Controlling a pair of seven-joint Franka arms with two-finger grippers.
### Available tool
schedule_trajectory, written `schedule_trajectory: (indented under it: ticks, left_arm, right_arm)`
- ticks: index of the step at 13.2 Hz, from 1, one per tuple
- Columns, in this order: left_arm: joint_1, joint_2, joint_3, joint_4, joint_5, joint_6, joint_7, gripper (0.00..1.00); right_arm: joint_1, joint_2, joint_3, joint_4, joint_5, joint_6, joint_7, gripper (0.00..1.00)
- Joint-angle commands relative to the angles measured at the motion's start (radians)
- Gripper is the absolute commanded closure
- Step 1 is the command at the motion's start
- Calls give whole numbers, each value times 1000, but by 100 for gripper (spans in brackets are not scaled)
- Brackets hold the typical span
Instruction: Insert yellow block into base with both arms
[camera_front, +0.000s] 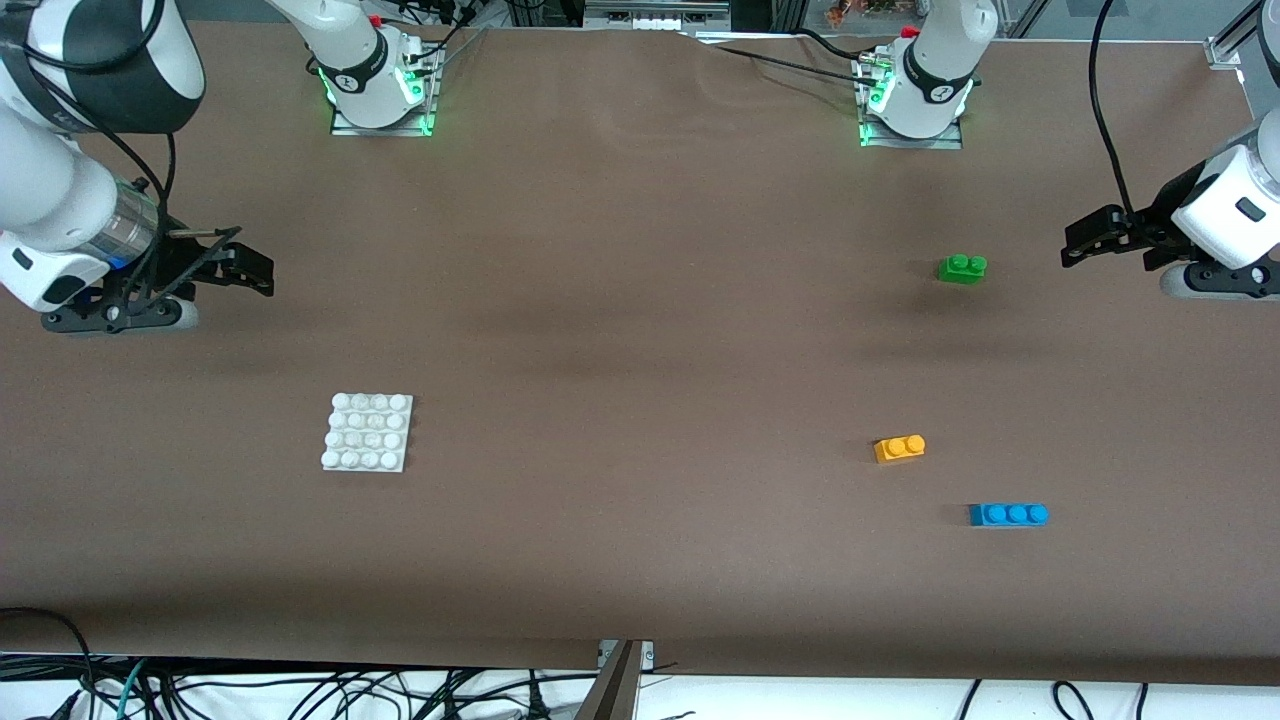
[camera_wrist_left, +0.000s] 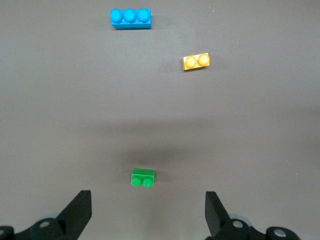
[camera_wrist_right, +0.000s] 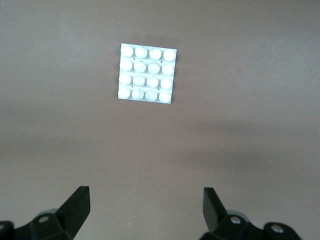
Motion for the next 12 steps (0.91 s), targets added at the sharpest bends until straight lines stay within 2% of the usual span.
schedule_trajectory:
  ticks: [1, 4, 12]
  left_arm:
    - [0, 15, -3, 31, 19, -14, 18, 0]
    - [0, 15, -3, 31, 19, -14, 18, 0]
    - [0, 15, -1, 31, 17, -14, 18, 0]
  right_arm:
    - [-6, 24, -11, -78, -7, 126, -3, 0]
    - [-6, 91, -16, -111, -5, 260, -3, 0]
    - [-24, 383, -24, -134, 12, 695, -15, 0]
